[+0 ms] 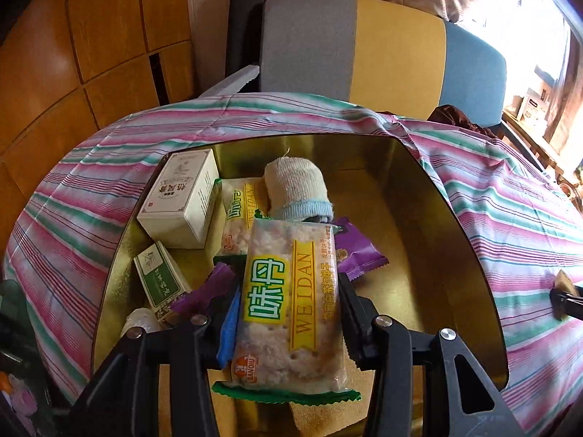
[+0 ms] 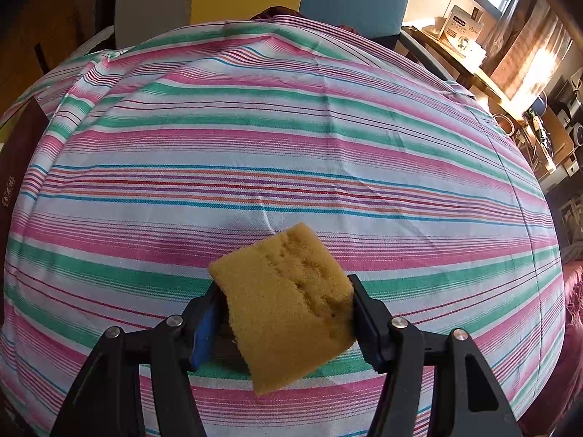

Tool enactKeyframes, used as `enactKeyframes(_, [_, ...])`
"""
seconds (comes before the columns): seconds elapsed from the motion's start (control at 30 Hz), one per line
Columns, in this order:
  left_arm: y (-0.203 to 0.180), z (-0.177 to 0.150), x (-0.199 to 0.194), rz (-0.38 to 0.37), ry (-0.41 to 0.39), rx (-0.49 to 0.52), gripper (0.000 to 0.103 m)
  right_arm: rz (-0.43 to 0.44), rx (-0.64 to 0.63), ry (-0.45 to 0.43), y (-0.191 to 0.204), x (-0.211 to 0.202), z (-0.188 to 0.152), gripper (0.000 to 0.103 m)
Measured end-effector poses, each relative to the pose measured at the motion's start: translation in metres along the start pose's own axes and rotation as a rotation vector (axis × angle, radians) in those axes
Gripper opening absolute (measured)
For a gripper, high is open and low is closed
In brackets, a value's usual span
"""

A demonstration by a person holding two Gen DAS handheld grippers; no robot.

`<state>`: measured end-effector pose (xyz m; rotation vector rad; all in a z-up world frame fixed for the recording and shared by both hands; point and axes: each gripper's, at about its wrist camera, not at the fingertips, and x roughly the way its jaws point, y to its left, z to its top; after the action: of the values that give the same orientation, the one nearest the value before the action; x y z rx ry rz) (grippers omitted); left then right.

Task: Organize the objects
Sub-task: 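Place the snack bag in the gold tray with the left tool while the right holds the sponge, then lower the yellow sponge into the gold tray and open the right tool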

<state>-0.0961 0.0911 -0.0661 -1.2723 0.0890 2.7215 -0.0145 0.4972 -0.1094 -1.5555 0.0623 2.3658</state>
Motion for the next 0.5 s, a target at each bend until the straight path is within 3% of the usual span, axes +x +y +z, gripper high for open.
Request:
enactKeyframes(0.23, [0.001,-0.007,0.003,0.008,0.002,0.006,0.058,-0.004,-0.003,-0.001,0.0,-0.001,0.0,0.063])
enactKeyframes(0.5, [0.004,-0.005,-0.028,0.014,-0.073,0.002,0.069,-0.021,-0.007,-0.002,0.001,-0.002,0.002,0.061])
